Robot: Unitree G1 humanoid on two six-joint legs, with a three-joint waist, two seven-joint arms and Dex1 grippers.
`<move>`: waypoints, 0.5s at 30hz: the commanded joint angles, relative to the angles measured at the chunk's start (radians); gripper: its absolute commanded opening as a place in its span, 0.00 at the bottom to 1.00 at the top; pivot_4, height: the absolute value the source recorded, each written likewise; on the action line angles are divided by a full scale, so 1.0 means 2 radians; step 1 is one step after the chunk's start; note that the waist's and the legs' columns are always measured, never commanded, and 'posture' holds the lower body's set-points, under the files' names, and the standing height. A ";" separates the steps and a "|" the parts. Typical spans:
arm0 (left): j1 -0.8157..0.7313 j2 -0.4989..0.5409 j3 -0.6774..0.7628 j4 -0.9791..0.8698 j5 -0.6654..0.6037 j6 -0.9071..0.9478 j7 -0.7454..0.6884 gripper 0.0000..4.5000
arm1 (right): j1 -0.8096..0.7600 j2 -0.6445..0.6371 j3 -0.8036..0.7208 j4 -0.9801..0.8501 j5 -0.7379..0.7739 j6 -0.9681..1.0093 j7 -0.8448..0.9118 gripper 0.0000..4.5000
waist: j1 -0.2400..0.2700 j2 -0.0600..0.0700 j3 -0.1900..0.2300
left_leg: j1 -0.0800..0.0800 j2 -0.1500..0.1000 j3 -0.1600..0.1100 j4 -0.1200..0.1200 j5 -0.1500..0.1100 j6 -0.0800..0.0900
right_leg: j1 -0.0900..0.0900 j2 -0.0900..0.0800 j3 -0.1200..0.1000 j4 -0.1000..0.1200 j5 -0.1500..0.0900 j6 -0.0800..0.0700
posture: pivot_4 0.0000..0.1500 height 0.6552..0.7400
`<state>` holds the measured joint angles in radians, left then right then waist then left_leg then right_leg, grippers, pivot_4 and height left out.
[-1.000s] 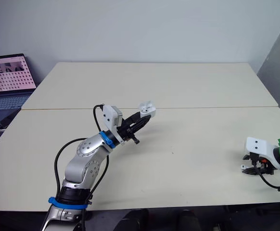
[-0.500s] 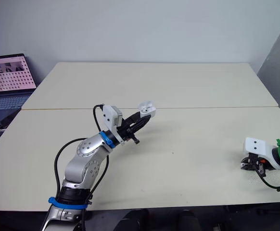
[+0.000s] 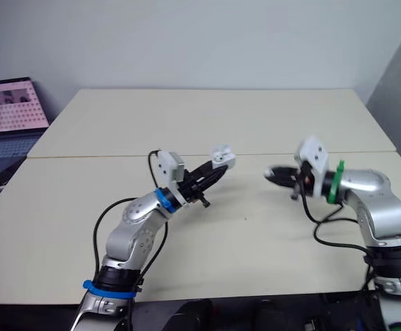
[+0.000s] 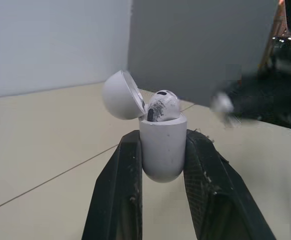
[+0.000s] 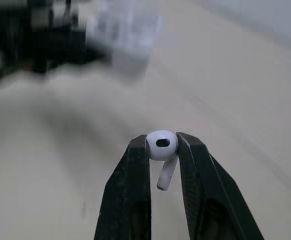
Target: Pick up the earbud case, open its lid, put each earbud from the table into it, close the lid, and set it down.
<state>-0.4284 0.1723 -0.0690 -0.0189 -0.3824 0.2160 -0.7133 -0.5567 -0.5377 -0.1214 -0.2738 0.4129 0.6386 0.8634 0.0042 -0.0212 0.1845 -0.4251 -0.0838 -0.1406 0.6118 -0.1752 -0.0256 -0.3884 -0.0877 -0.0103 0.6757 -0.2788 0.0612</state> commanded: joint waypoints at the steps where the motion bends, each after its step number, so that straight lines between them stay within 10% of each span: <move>1: -0.030 0.001 0.004 0.016 -0.018 -0.006 -0.030 0.17 | -0.003 0.058 -0.012 -0.059 0.035 0.022 -0.083 0.09 | 0.003 0.000 0.000 | 0.000 0.000 0.000 0.000 0.000 0.000 | 0.000 0.000 0.000 0.000 0.000 0.000 | 1.00 1.00; 15: -0.087 0.007 0.007 0.065 -0.030 -0.007 -0.090 0.17 | 0.003 0.099 0.025 -0.051 0.035 -0.008 -0.133 0.09 | -0.007 0.000 0.000 | 0.000 -0.002 0.000 0.000 0.000 0.000 | 0.000 -0.001 0.001 0.001 0.000 0.000 | 1.00 1.00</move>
<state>-0.5824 0.1885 -0.0661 0.1256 -0.4267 0.2157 -0.8850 -0.5542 -0.3436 -0.0731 -0.3505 0.4721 0.6427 0.6059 -0.0106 -0.0209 0.1845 -0.4248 -0.0876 -0.1410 0.6119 -0.1748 -0.0247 -0.3894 -0.0894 -0.0087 0.6784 -0.2788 0.0614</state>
